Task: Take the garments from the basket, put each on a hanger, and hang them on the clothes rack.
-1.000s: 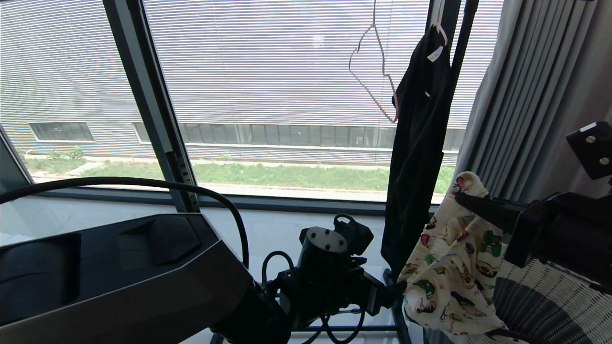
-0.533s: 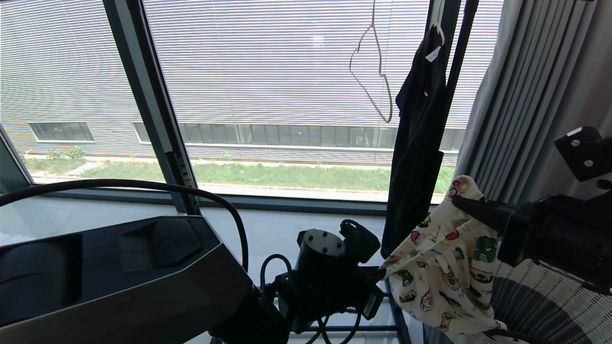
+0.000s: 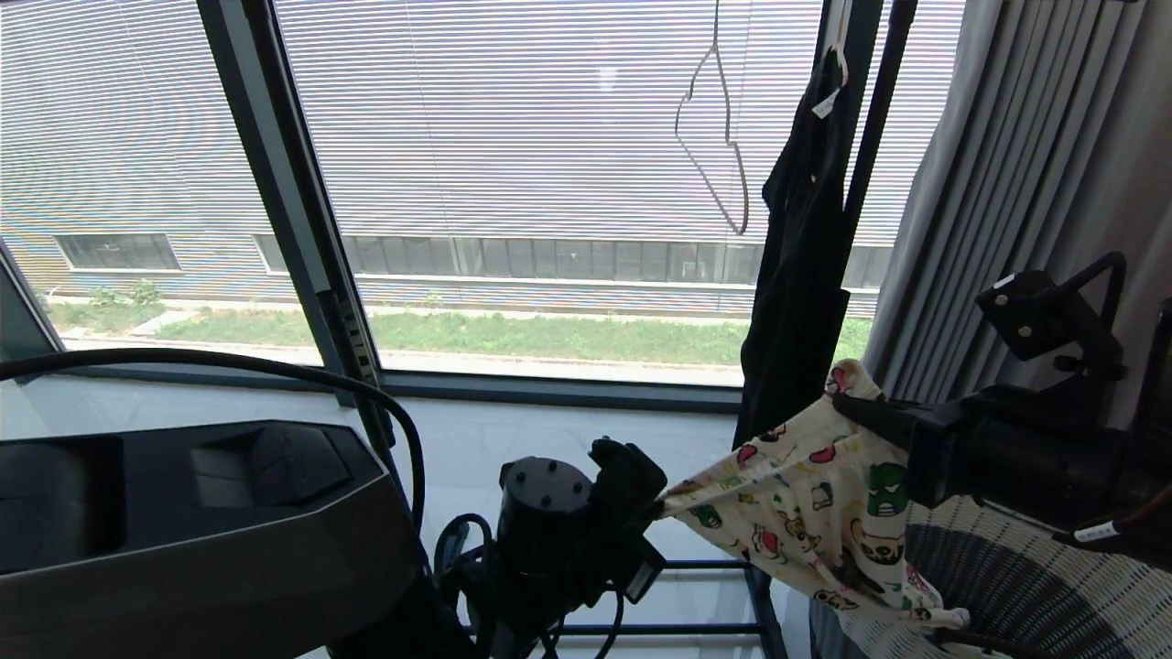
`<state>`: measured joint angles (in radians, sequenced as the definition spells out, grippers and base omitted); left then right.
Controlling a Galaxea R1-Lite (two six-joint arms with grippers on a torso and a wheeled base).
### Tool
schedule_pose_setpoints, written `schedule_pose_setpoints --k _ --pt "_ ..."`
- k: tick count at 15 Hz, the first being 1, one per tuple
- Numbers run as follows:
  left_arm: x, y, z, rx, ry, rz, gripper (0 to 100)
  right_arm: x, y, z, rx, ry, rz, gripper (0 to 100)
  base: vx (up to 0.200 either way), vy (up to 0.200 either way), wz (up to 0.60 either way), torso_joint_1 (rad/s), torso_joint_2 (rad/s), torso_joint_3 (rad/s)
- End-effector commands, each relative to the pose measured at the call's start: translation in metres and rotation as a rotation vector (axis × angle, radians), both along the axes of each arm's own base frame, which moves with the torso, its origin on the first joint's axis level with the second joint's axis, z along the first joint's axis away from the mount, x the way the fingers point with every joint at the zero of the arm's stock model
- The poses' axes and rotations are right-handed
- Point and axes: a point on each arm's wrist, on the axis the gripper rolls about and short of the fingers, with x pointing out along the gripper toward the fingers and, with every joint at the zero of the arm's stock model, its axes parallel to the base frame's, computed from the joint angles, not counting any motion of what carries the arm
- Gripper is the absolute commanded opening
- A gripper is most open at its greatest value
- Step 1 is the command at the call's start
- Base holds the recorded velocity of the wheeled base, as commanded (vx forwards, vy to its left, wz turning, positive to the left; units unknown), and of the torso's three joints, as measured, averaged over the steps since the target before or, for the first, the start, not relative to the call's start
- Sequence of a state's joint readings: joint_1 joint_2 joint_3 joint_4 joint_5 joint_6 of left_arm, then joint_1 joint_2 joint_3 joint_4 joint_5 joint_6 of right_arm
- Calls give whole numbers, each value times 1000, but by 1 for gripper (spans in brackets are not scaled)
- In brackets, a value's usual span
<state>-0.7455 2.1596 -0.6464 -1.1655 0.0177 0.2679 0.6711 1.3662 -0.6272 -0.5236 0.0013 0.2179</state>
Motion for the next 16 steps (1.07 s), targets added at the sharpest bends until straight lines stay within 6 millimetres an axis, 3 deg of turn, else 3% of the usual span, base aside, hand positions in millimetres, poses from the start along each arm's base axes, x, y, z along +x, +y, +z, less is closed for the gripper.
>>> schedule_pose_setpoints --k 1,4,7,10,12,16 --pt "1 22 31 -45 -47 46 0 8 21 -10 -8 25 80 0 0 0 0 0 0 0" --pt "1 52 71 -82 -77 115 0 25 56 -5 10 0 135 0 0 0 0 0 0 0" --pt "-30 83 119 -127 54 63 0 39 78 9 42 -42 153 0 0 0 0 0 0 0" --pt "-52 108 160 -139 127 -25 0 36 72 9 29 -46 94 0 0 0 0 0 0 0" --pt "-58 113 182 -141 149 -39 0 28 63 8 12 -55 49 0 0 0 0 0 0 0" --pt "-75 120 236 -122 197 -55 0 -5 28 27 -73 -110 46 0 0 0 0 0 0 0"
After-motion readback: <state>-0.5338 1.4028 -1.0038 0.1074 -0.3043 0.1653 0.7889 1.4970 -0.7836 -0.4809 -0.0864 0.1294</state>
